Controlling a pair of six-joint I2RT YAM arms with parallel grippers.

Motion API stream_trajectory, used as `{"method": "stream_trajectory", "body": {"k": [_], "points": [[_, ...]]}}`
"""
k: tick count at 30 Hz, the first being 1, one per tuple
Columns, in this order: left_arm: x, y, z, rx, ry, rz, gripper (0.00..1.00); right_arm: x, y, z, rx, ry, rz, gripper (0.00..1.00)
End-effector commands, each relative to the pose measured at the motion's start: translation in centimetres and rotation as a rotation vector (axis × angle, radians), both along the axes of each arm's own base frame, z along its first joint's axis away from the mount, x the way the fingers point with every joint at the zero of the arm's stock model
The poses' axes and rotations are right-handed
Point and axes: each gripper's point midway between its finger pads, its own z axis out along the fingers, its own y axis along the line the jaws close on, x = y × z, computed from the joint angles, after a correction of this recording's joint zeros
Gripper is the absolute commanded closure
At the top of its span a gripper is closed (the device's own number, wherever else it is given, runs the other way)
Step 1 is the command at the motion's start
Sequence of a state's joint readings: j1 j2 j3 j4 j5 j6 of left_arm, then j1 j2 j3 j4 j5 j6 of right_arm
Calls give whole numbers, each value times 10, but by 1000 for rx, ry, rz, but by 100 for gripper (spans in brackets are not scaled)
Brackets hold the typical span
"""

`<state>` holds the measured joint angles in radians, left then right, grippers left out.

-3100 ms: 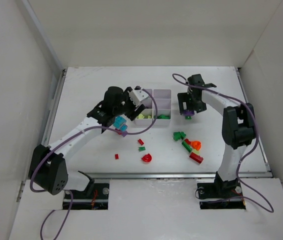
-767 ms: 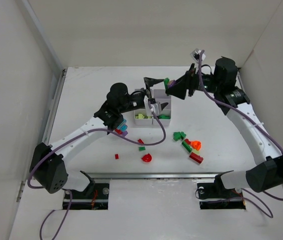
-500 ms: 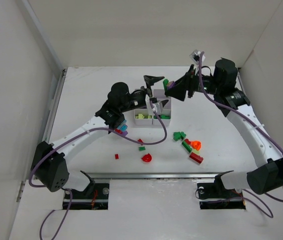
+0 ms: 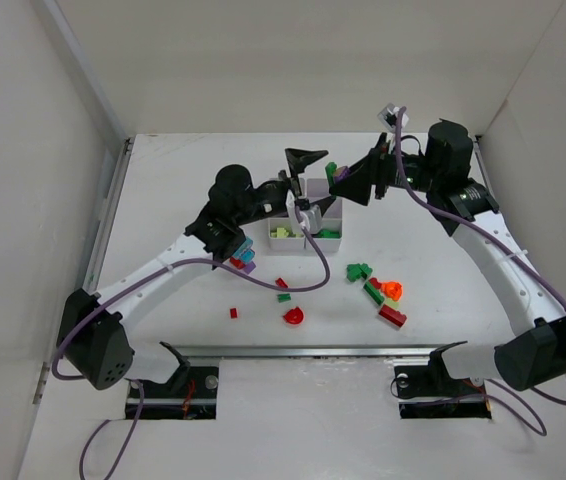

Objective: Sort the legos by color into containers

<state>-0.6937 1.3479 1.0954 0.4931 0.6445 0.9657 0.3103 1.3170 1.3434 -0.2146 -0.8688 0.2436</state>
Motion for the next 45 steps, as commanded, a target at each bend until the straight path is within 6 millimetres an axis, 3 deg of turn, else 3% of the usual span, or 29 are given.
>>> {"method": "stream_trajectory", "body": {"k": [1,3,9,11,15,23,28,29,30,32,35,36,40,41,45], "points": [[-22,2,37,-66,-92,-71,9,-2,3,18,25,-74,3,100],[-25,1,33,-59,-69,-86,15,-2,3,18,25,-74,3,100],[-29,-2,20,-24,-29,-115,13,-2,3,18,25,-74,3,100],[-27,-3,20,-23,-27,-115,12,-3,3,19,29,-66,2,100],[-23,-4,26,-30,-35,-106,19,-3,3,19,29,-66,2,100],[-22,-6,28,-31,-36,-106,46,-6,9,12,25,-47,30,100],[-17,-4,28,-39,-16,-78,74,-6,10,12,25,-47,30,100],[-15,-4,27,-44,1,-69,92,-5,9,12,24,-48,21,100],[-10,-1,26,-57,38,-37,100,-1,7,9,17,-41,-6,100],[-5,4,26,-79,86,8,100,5,5,5,8,-34,-44,100],[2,13,1,-43,213,59,100,18,-9,-4,-26,4,-153,100],[8,20,-7,-44,287,84,100,37,-26,-9,-41,22,-271,100],[15,37,-52,5,513,159,100,57,-72,-25,-41,107,-487,100],[12,39,-64,27,558,166,100,59,-77,-30,-39,127,-503,100],[10,46,-82,45,635,194,100,64,-84,-38,-38,155,-526,100]]}}
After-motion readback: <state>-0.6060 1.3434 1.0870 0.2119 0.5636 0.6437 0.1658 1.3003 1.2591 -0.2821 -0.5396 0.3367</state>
